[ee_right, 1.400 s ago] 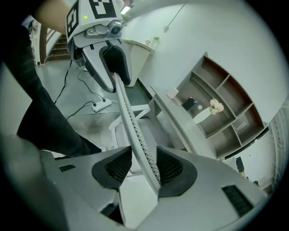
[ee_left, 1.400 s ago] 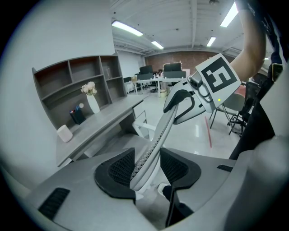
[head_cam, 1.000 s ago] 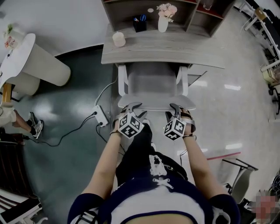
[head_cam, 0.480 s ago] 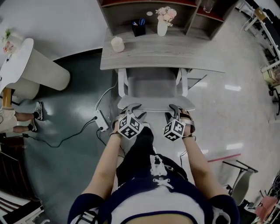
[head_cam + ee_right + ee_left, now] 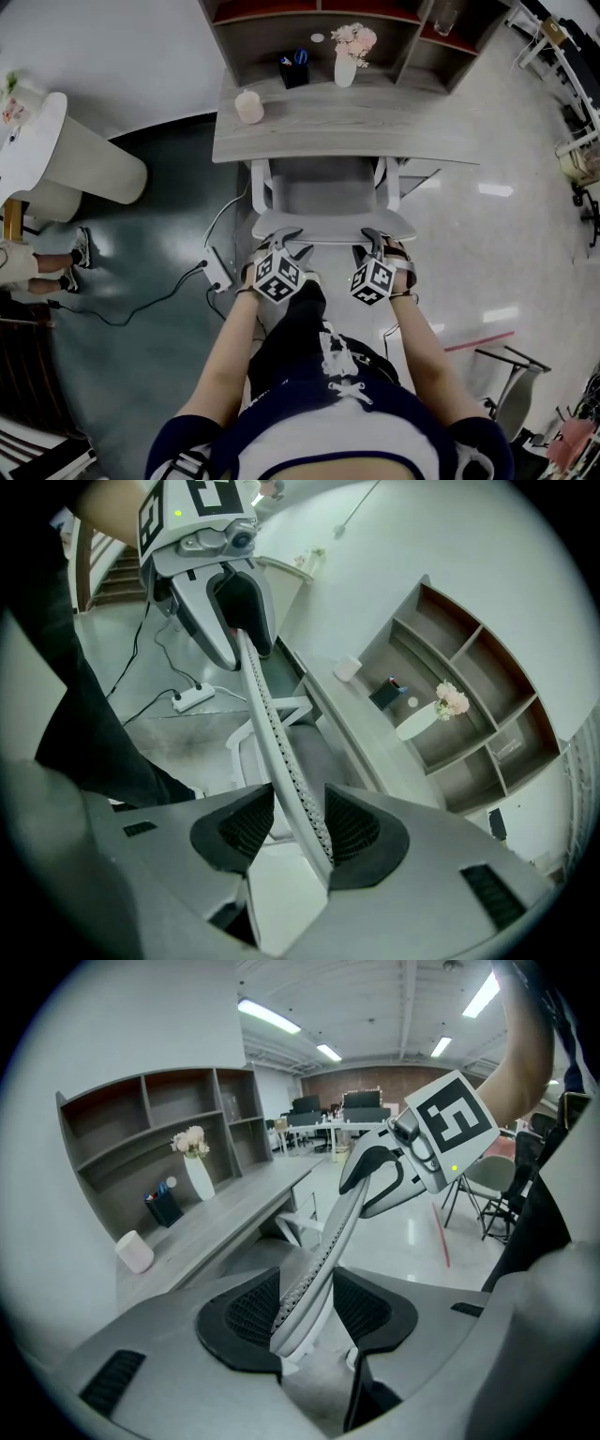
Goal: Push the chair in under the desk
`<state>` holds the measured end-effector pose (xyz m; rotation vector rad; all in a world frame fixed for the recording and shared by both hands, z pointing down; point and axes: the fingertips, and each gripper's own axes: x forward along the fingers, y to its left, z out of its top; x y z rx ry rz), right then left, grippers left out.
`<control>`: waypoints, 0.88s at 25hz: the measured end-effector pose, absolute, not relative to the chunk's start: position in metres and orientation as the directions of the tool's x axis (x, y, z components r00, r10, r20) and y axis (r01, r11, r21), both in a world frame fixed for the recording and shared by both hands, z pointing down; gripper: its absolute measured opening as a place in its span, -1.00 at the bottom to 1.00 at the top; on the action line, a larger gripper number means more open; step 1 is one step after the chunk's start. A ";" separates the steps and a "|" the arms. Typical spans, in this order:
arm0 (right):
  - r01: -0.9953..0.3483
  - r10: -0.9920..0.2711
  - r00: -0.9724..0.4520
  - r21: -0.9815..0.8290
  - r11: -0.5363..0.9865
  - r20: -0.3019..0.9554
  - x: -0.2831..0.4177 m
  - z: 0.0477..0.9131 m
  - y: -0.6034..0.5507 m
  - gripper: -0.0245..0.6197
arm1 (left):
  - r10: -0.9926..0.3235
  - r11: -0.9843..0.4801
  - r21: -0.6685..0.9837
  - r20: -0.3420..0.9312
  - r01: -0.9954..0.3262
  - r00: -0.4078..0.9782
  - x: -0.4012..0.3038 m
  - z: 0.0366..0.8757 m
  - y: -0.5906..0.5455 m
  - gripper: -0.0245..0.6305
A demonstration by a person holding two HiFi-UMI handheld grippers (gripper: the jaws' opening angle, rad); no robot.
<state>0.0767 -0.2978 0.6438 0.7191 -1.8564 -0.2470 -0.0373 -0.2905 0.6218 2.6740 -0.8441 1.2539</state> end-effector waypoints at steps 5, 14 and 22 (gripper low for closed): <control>-0.360 -0.575 -0.234 0.480 0.800 0.784 0.077 0.644 -0.310 -0.48 | -0.449 -0.849 -0.165 0.725 -0.501 0.522 -0.037 0.621 -0.302 -0.37; -0.361 -0.572 -0.227 0.477 0.801 0.788 0.076 0.642 -0.337 -0.48 | -0.461 -0.847 -0.176 0.713 -0.502 0.528 -0.038 0.619 -0.329 -0.37; -0.361 -0.572 -0.225 0.478 0.801 0.788 0.076 0.641 -0.345 -0.47 | -0.465 -0.849 -0.180 0.702 -0.498 0.539 -0.038 0.616 -0.336 -0.37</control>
